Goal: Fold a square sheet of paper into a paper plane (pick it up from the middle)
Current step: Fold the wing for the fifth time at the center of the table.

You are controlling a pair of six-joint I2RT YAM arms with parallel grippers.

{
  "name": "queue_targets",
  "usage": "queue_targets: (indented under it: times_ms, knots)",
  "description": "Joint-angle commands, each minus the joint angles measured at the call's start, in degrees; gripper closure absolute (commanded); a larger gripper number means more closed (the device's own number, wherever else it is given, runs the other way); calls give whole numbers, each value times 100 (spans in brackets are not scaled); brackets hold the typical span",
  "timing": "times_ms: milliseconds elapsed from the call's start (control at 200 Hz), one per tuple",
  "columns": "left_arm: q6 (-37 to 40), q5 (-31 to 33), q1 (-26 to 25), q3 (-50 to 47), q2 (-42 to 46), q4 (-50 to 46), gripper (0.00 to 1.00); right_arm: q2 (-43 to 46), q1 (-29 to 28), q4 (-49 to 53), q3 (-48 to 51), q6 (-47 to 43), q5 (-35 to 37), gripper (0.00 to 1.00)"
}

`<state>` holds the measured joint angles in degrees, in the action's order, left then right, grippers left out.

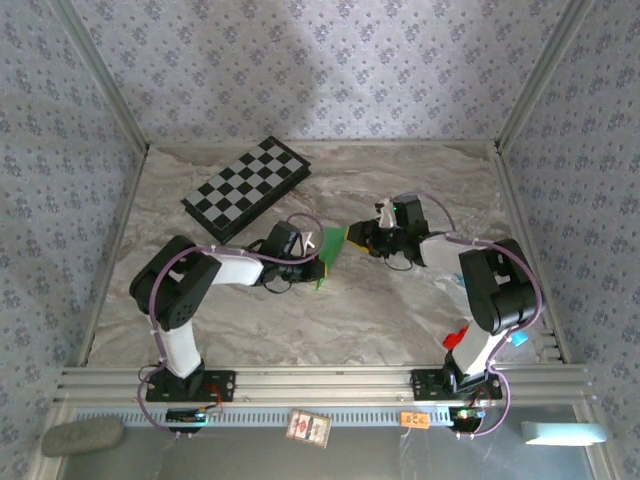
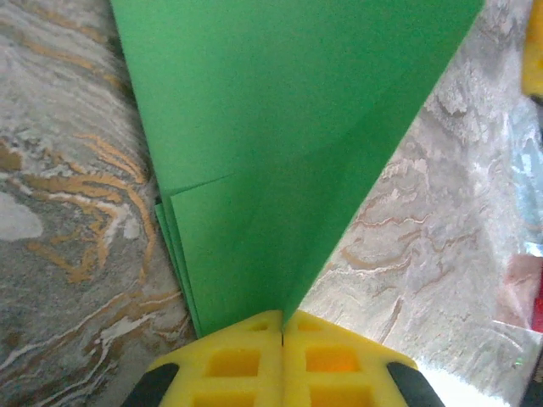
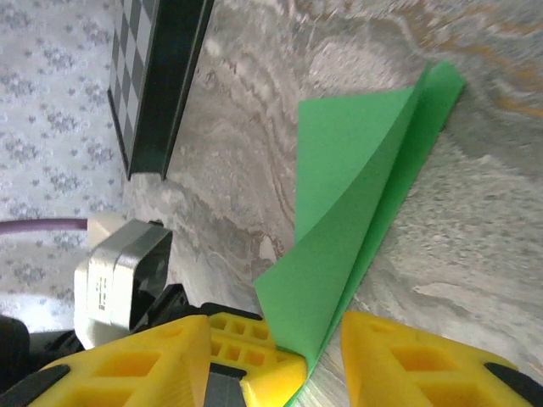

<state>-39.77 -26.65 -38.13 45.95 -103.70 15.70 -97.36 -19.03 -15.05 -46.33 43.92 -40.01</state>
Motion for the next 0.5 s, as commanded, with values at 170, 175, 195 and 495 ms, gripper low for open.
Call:
queue_targets:
  times_ms: [170,175,195,495]
  knots:
    - [-583,-366,140,-220,-170,678,100,-634,-276,-363,-248,-488,-525,59]
    - [-584,-362,140,-219,-174,679,100,-648,-281,-361,-255,-493,-525,59]
    - [-589,-364,147,-233,-177,702,100,-686,-299,-350,-287,-524,-538,59]
    - [-627,-360,192,-316,-260,793,100,-1157,-574,-280,-749,-744,-691,61]
